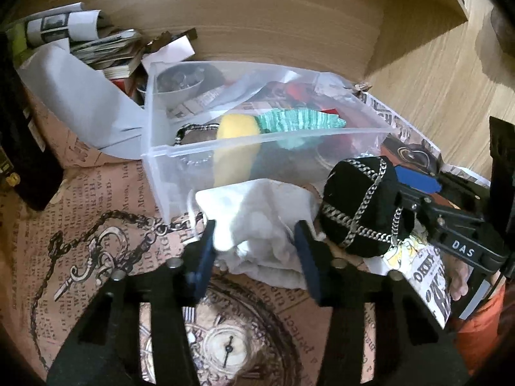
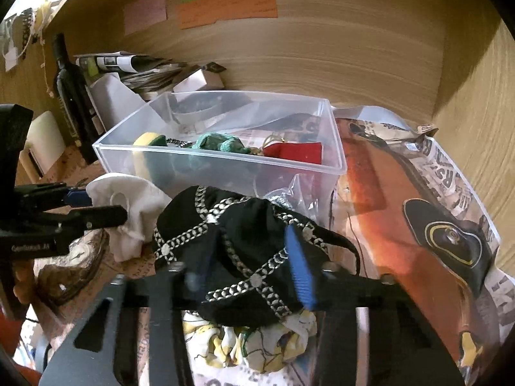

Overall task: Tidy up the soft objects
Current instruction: 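Grasp the black chain-patterned pouch with the right tool while the left tool grasps the white cloth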

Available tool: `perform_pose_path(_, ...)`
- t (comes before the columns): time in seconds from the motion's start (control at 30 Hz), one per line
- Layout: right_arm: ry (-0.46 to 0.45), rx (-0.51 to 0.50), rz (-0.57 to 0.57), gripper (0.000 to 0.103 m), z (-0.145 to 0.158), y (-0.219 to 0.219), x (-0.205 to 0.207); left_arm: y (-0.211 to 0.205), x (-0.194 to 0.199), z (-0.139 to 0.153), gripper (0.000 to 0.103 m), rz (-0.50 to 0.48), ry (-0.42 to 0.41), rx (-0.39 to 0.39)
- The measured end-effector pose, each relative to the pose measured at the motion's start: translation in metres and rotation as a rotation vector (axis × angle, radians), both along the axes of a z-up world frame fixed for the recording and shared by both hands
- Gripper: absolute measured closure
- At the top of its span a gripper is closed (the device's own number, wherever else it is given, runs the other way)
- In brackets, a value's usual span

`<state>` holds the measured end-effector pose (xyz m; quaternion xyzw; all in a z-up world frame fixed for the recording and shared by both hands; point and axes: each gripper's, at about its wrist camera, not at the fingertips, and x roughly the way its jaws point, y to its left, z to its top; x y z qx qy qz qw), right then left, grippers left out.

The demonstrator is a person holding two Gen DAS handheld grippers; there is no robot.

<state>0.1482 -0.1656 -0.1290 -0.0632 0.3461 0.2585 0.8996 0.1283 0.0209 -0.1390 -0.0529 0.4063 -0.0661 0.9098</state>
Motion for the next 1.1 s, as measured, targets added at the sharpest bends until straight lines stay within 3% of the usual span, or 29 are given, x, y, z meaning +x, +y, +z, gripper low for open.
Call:
perform_pose_path(0.07,0.002,0.006,0.012,0.085,0.001,0.001,-0.003,0.003,-0.004,0.001,0.069,0.005,0.001,0.000)
perform_pose_path(0.13,-0.005,0.006,0.019,0.090,0.002,0.002,-0.006,0.004,-0.008,0.002,0.073,0.005,-0.005,-0.005)
perform_pose_path(0.43,-0.028,-0.009,0.015,0.093,0.007,0.006,-0.017,0.002,-0.032,0.018,0.078,0.001,-0.067,0.029)
perform_pose_path(0.5,-0.019,-0.016,0.010,0.079,0.009,0.007,-0.015,0.003,-0.037,0.023,0.078,0.002,-0.082,0.026)
perform_pose_path(0.57,-0.019,-0.005,0.009,0.045,0.011,0.007,-0.011,0.004,-0.040,0.025,0.078,0.001,-0.090,0.022)
perform_pose_path(0.73,-0.017,-0.031,0.009,0.043,0.007,0.016,0.005,0.006,-0.044,0.027,0.078,0.006,-0.099,0.023)
perform_pose_path(0.8,-0.016,-0.059,0.004,0.047,0.002,0.021,0.010,0.006,-0.044,0.027,0.078,0.012,-0.099,0.020)
perform_pose_path(0.87,-0.005,-0.062,0.020,0.066,-0.001,0.023,0.011,0.007,-0.045,0.027,0.078,0.018,-0.098,0.014)
perform_pose_path(0.97,-0.010,-0.065,0.021,0.080,-0.001,0.023,0.008,0.009,-0.045,0.027,0.078,0.024,-0.099,0.009)
perform_pose_path(1.1,-0.019,-0.046,0.031,0.089,0.003,0.022,-0.001,0.009,-0.047,0.031,0.078,0.026,-0.117,0.008)
